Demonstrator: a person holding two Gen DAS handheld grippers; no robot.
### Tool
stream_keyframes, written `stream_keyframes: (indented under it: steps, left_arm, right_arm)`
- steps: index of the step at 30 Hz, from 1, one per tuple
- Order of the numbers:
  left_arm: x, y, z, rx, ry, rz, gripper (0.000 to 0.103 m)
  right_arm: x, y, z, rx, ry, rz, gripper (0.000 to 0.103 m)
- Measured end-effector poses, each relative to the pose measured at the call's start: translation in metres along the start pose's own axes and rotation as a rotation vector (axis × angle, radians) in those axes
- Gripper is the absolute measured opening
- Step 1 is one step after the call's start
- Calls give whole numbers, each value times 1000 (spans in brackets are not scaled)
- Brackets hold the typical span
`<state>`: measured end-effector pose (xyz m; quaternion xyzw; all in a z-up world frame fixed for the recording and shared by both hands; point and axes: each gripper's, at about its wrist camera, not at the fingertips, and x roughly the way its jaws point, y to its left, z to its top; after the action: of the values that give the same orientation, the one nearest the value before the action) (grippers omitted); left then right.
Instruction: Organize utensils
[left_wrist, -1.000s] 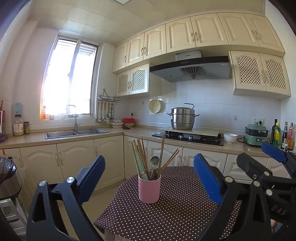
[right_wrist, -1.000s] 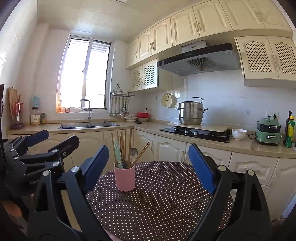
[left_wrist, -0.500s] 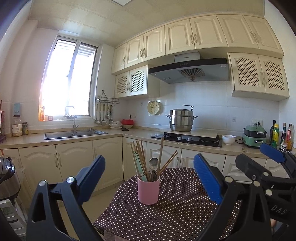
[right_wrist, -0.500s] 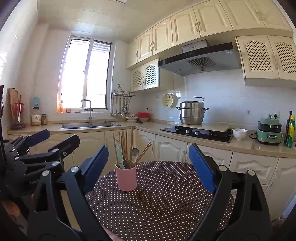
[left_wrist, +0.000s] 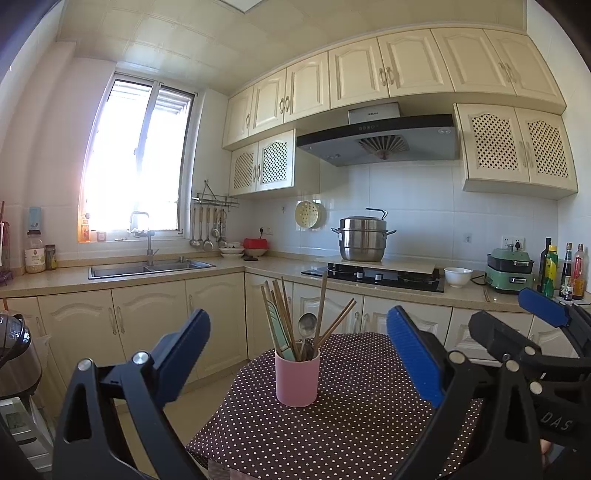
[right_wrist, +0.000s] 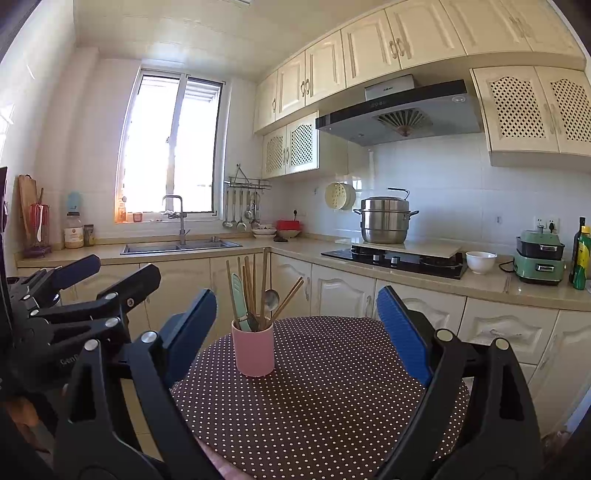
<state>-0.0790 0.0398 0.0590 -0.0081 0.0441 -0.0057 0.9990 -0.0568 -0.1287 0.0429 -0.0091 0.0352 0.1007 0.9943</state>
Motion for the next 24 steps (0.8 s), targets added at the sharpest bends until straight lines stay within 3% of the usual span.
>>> stream_keyframes:
  steps: [24]
  left_arm:
    - [6, 1, -3, 3, -1, 4, 95]
  right_arm:
    - [3, -1, -4, 8, 11, 5, 87]
